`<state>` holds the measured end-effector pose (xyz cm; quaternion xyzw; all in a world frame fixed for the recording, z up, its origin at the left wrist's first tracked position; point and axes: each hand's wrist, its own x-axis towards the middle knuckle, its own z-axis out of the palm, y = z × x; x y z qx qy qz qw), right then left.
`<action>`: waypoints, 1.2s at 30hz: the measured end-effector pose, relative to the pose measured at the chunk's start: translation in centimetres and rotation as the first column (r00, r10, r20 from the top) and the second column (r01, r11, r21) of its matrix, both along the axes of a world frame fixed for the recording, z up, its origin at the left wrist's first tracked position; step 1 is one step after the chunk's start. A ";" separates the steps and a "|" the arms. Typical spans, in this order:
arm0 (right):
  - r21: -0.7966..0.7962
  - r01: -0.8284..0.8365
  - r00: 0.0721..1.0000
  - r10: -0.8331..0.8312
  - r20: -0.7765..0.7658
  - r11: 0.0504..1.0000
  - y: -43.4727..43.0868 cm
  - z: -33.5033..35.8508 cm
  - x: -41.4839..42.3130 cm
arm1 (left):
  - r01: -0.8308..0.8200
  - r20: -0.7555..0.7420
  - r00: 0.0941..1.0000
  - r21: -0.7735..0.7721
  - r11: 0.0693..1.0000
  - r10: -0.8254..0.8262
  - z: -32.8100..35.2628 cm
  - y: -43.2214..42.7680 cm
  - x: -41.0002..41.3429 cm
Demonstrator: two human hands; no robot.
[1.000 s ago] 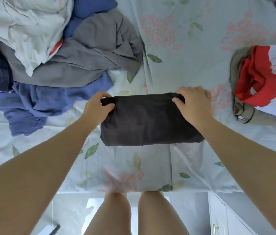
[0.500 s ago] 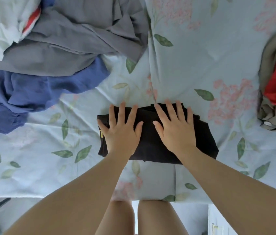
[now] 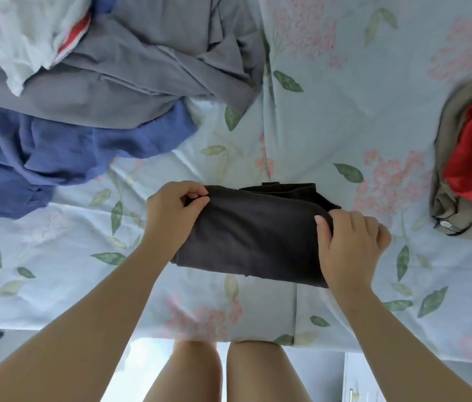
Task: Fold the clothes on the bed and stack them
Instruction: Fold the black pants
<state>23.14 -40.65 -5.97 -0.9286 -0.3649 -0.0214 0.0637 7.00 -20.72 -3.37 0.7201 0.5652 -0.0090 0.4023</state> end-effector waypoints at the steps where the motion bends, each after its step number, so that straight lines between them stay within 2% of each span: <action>1: 0.094 -0.018 0.999 0.015 0.030 0.995 1.2 0.2 0.4 | -0.084 0.033 0.996 0.051 0.995 0.083 0.4 -0.3 -0.4; 4: 0.244 -0.069 0.995 0.048 0.089 0.967 5.0 0.2 1.3 | -0.305 0.024 0.951 0.260 0.916 0.310 0.4 -1.8 -1.3; 5: 0.248 -0.074 0.995 0.053 0.088 0.966 5.9 0.0 1.4 | -0.297 0.002 0.949 0.331 0.896 0.314 0.2 -2.3 -1.5; 6: 0.240 -0.088 0.994 0.070 0.085 0.967 6.6 -0.3 1.4 | -0.206 -0.025 0.971 0.410 0.889 0.236 -0.1 -3.0 -1.4; 7: 0.222 -0.123 0.991 0.108 0.078 0.967 7.1 -0.6 1.4 | -0.037 -0.061 0.995 0.470 0.882 0.075 -0.4 -3.9 -1.3; 8: 0.199 -0.171 0.985 0.161 0.064 0.965 7.3 -1.1 1.2 | 0.196 -0.133 0.980 0.493 0.848 -0.149 -0.9 -4.9 -1.2; 10: 0.166 -0.240 0.971 0.240 0.023 0.956 7.2 -2.0 0.8 | 0.605 -0.317 0.797 0.416 0.679 -0.515 -2.6 -6.7 -1.3; 11: 0.170 -0.239 0.970 0.242 0.005 0.956 7.2 -2.3 0.6 | 0.704 -0.379 0.709 0.331 0.628 -0.595 -3.6 -7.0 -1.5; 12: 0.183 -0.218 0.975 0.223 -0.008 0.959 7.1 -2.4 0.4 | 0.741 -0.432 0.661 0.242 0.627 -0.614 -4.4 -6.8 -1.5; 14: 0.200 -0.162 0.987 0.163 0.009 0.966 6.7 -1.8 -0.2 | 0.712 -0.497 0.639 0.096 0.695 -0.586 -5.1 -6.2 -1.3; 17: 0.128 -0.123 0.990 0.114 0.078 0.984 3.8 -0.1 -1.6 | 0.639 -0.555 0.656 0.048 0.767 -0.512 -5.4 -5.9 -1.0; 20: -0.086 -0.258 0.961 0.265 0.081 0.962 0.0 -0.2 -4.0 | 0.482 -0.556 0.735 0.026 0.876 -0.388 -5.1 -6.9 -0.8; 23: -0.234 -0.353 0.932 0.362 -0.001 0.906 -0.8 -2.7 -3.7 | 0.377 -0.538 0.785 0.021 0.926 -0.307 -5.1 -7.4 -0.8; 25: -0.243 -0.394 0.916 0.400 -0.027 0.886 0.6 -4.4 -2.3 | 0.328 -0.504 0.821 0.034 0.944 -0.268 -5.6 -7.4 -0.8; 28: -0.219 -0.437 0.899 0.431 -0.080 0.872 1.5 -6.3 -1.1 | 0.261 -0.358 0.908 0.081 0.962 -0.216 -6.2 -7.3 -1.3; 32: -0.146 -0.441 0.896 0.426 -0.121 0.886 1.3 -6.4 -0.8 | 0.127 -0.240 0.966 0.099 0.987 -0.100 -6.7 -6.8 -2.3; 34: -0.144 -0.306 0.946 0.283 -0.158 0.941 1.2 -5.9 -1.3 | -0.004 -0.201 0.979 0.060 0.998 0.016 -6.3 -6.6 -2.3; 36: -0.142 0.037 0.966 -0.071 -0.249 0.989 1.2 -4.9 -2.4 | -0.223 -0.178 0.961 -0.046 0.974 0.212 -5.6 -6.4 -1.9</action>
